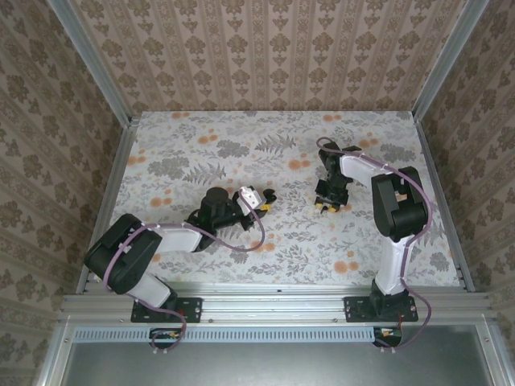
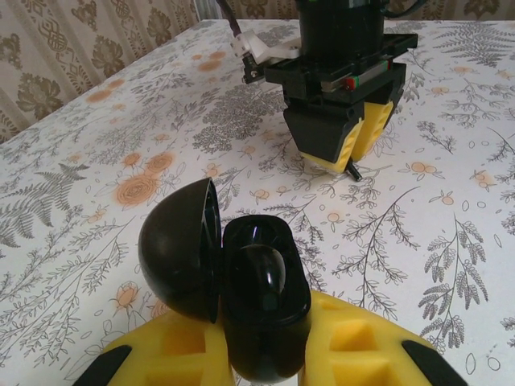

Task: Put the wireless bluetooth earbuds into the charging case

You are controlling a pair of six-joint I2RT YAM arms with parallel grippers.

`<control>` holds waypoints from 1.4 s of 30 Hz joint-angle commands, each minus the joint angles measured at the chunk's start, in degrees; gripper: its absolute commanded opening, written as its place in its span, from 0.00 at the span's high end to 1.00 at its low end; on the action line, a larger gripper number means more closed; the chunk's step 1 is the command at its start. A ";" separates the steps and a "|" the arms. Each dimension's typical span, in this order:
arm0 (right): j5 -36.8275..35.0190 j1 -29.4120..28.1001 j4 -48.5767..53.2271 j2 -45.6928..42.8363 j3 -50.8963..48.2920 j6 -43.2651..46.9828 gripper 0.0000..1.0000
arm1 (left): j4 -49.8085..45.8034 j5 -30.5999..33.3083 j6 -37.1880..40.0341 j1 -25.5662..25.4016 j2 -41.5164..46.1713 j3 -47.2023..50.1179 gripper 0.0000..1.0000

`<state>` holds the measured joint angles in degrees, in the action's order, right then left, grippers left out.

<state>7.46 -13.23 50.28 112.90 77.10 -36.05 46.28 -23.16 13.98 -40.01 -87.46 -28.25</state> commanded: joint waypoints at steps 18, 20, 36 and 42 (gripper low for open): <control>-2.37 0.31 -0.37 0.15 -0.46 1.25 0.78 | 2.60 -1.88 -1.71 1.86 0.05 0.30 0.99; -2.15 0.23 -1.42 -0.98 -1.52 1.05 0.78 | 4.49 -2.09 -2.35 1.87 -1.22 0.76 0.98; 5.05 -0.79 -21.45 -20.30 -18.77 -0.53 0.78 | 14.58 -5.13 -8.18 -0.91 -8.64 1.64 0.99; 5.67 -1.59 -32.70 -28.41 -26.52 0.99 0.78 | 15.42 -4.41 -8.97 -1.91 -11.26 0.18 0.99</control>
<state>11.53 -14.41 25.52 87.72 53.17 -35.99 59.31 -26.87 6.46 -41.45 -97.34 -26.72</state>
